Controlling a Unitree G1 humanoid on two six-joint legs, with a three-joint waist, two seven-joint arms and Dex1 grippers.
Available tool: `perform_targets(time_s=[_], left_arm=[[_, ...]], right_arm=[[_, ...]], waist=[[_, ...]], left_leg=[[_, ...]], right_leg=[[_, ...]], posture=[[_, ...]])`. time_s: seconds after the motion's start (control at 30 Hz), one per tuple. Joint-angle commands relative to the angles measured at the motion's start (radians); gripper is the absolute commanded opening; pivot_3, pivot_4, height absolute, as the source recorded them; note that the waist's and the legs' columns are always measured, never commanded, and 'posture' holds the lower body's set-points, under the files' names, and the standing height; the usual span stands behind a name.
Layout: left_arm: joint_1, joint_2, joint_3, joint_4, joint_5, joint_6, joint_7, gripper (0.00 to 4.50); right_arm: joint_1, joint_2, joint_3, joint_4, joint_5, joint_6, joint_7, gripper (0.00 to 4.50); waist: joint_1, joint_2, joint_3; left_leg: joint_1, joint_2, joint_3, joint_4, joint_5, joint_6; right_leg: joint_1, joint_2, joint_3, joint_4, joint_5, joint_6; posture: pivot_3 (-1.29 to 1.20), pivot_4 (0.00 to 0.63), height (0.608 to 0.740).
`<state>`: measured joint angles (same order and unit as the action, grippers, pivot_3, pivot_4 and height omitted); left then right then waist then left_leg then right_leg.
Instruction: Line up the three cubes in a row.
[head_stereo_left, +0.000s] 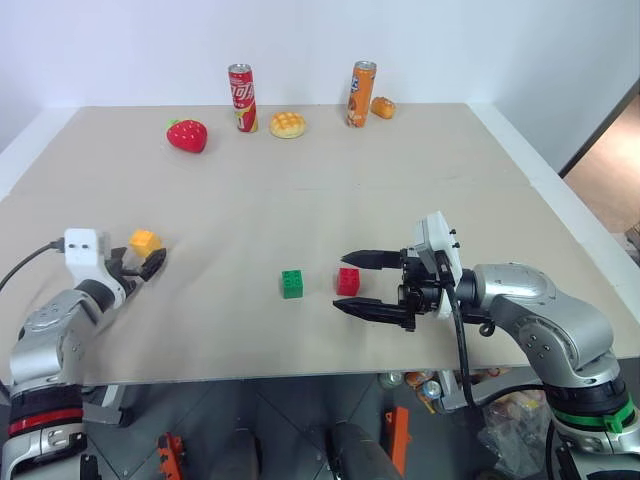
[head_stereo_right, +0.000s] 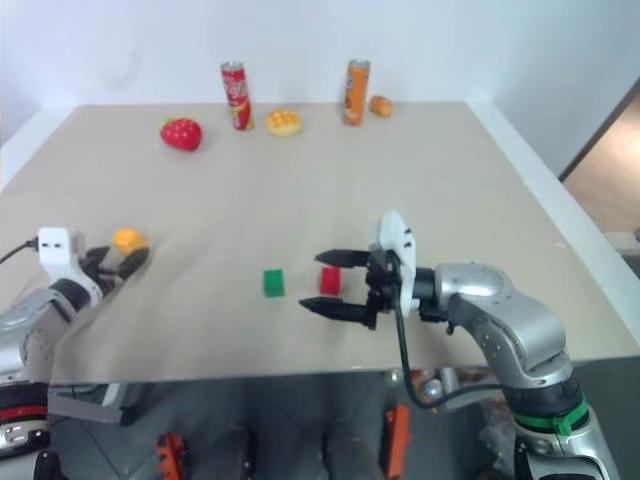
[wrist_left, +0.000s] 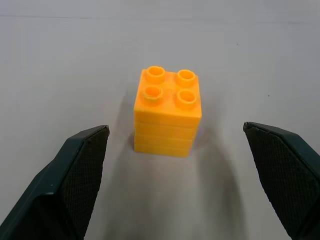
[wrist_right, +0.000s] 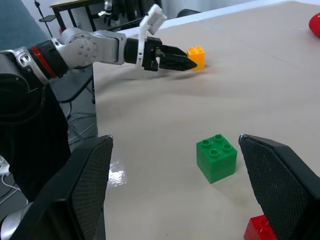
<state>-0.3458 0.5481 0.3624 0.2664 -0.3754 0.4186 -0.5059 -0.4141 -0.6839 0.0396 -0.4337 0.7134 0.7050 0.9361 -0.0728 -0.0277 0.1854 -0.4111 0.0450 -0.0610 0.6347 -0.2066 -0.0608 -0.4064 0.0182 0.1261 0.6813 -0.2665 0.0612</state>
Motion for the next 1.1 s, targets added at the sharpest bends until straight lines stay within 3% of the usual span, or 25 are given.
perform_targets(time_s=[0.03,0.1,0.13,0.43,0.8,1.1], left_arm=[[-0.048,0.012,-0.024,0.048,0.027,-0.040,-0.009,4.46],[-0.059,0.013,-0.033,0.066,0.032,-0.046,-0.017,4.46],[-0.063,0.013,-0.034,0.077,0.036,-0.049,-0.012,4.22],[-0.069,0.015,-0.027,0.116,0.042,-0.076,0.001,1.31],[-0.097,-0.003,-0.096,0.124,0.063,-0.086,-0.052,1.32],[-0.047,0.046,-0.356,-0.066,0.107,-0.196,-0.415,1.32]], right_arm=[[0.003,-0.010,-0.037,-0.049,0.020,0.005,-0.014,4.16],[0.010,-0.013,-0.042,-0.055,0.021,0.009,-0.020,4.16],[0.014,-0.014,-0.046,-0.058,0.022,0.010,-0.025,4.16],[0.040,-0.024,-0.077,-0.070,0.030,0.020,-0.052,4.16],[0.000,-0.009,-0.100,-0.066,0.046,0.011,-0.075,4.16],[0.020,-0.051,-0.135,-0.111,0.099,0.031,-0.063,4.16]], waist=[[0.000,0.000,0.000],[0.000,0.000,0.000],[0.000,0.000,0.000],[0.000,0.000,0.000],[-0.001,0.000,0.000],[0.019,0.000,0.000]], left_leg=[[0.000,0.000,0.000,0.000,0.000,0.000],[0.000,0.000,0.000,0.000,0.000,0.000],[0.000,0.000,0.000,0.000,0.000,0.000],[0.000,0.000,0.000,-0.001,0.000,0.000],[0.000,0.000,0.000,-0.001,0.000,0.000],[-0.002,-0.001,0.000,-0.001,0.000,0.000]], right_leg=[[0.000,0.000,0.000,0.000,0.000,0.000],[0.000,0.000,0.000,0.000,0.000,0.000],[0.000,0.000,0.000,0.000,0.000,0.000],[0.000,0.000,0.000,0.000,0.000,0.000],[0.000,0.000,0.000,0.000,0.000,0.000],[0.000,-0.001,0.000,-0.001,-0.001,0.001]], posture=[[0.00,0.150,0.740],[0.00,0.150,0.740],[0.00,0.150,0.740],[0.00,0.150,0.740],[0.00,0.150,0.740],[0.00,0.150,0.740]])
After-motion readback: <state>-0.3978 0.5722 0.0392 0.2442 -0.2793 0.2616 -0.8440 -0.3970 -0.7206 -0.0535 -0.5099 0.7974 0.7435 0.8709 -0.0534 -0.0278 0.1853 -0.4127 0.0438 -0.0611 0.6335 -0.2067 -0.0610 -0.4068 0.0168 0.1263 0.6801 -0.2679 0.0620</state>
